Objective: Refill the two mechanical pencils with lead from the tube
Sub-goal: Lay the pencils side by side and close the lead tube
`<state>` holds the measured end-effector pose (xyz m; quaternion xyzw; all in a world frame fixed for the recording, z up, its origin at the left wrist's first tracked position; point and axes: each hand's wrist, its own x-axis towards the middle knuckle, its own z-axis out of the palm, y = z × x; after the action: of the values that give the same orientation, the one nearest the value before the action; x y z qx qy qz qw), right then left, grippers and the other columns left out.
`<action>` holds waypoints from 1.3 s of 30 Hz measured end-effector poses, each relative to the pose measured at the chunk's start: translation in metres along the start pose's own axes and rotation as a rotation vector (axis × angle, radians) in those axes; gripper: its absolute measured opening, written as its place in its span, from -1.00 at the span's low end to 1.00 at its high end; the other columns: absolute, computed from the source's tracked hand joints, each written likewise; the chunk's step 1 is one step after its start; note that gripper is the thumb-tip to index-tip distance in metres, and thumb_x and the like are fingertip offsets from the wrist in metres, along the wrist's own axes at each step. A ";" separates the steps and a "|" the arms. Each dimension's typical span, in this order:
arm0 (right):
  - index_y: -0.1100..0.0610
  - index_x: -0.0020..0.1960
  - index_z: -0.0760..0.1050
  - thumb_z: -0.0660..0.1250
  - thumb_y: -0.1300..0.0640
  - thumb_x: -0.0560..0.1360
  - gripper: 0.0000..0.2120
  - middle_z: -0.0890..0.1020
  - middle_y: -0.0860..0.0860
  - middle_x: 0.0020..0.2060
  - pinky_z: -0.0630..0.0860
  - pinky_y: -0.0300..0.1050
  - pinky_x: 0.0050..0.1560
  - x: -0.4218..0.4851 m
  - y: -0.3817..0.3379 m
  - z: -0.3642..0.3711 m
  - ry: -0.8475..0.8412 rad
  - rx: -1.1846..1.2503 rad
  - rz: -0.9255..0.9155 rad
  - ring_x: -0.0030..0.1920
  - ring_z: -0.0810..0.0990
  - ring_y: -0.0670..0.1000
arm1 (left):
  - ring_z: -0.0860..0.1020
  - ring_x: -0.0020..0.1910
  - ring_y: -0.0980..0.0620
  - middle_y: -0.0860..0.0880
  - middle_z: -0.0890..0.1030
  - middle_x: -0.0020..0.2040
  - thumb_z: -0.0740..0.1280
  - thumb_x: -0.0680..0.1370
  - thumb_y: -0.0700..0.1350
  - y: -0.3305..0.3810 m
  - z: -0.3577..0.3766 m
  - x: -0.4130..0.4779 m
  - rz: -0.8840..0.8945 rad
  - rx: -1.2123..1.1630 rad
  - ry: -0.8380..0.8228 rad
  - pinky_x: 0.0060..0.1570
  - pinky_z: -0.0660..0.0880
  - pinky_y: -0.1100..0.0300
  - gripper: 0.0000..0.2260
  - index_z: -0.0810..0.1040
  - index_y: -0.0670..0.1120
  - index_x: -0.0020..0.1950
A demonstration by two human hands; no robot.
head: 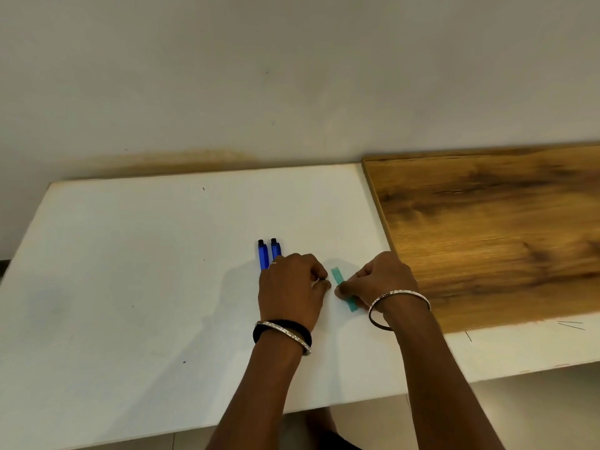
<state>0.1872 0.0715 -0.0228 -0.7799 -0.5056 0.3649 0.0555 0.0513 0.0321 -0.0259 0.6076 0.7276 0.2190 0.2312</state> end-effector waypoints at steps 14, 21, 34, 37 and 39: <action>0.16 -0.12 0.60 0.65 0.07 0.21 -0.65 0.58 -0.01 -0.27 0.63 -0.02 -0.02 -0.012 -0.009 -0.001 -0.053 -0.049 -0.120 -0.16 0.63 0.05 | 0.65 -0.27 0.07 -0.03 0.71 -0.22 0.46 0.45 -0.14 -0.008 -0.011 0.006 -0.307 -0.687 0.033 -0.28 0.57 0.27 -0.87 0.70 -0.06 -0.01; 0.18 -0.07 0.63 0.62 0.08 0.22 -0.64 0.69 0.08 -0.15 0.63 0.02 0.03 -0.010 -0.009 0.006 -0.088 -0.053 -0.083 -0.09 0.66 0.08 | 0.65 -0.26 0.07 -0.04 0.71 -0.20 0.44 0.47 -0.19 -0.011 -0.011 0.007 -0.342 -0.748 0.041 -0.27 0.60 0.28 -0.88 0.69 -0.07 -0.01; 0.13 -0.20 0.64 0.60 0.04 0.21 -0.74 0.66 -0.01 -0.31 0.58 -0.14 -0.17 -0.012 -0.016 0.020 -0.034 -0.102 -0.212 -0.26 0.63 0.00 | 0.62 -0.35 0.08 -0.06 0.70 -0.23 0.44 0.47 -0.18 -0.017 -0.020 0.011 -0.354 -0.750 0.058 -0.21 0.61 0.27 -0.90 0.70 -0.06 -0.04; 0.08 -0.31 0.64 0.60 0.11 0.23 -0.85 0.64 -0.05 -0.38 0.55 -0.17 -0.22 -0.011 -0.018 0.014 0.012 0.073 -0.245 -0.29 0.62 -0.01 | 0.66 -0.27 0.03 -0.06 0.71 -0.19 0.43 0.48 -0.19 -0.019 -0.022 0.010 -0.345 -0.774 0.051 -0.08 0.63 0.10 -0.90 0.69 -0.02 -0.07; 0.12 -0.26 0.65 0.62 0.17 0.24 -0.83 0.68 0.06 -0.33 0.60 -0.09 -0.18 -0.011 -0.020 0.008 -0.064 0.276 -0.241 -0.27 0.65 0.05 | 0.67 -0.17 0.00 -0.06 0.71 -0.14 0.42 0.49 -0.20 -0.020 -0.024 0.011 -0.333 -0.804 0.031 -0.03 0.63 0.07 -0.89 0.69 -0.04 -0.04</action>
<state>0.1648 0.0695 -0.0134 -0.6865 -0.5421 0.4461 0.1894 0.0195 0.0382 -0.0199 0.3404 0.6758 0.4538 0.4706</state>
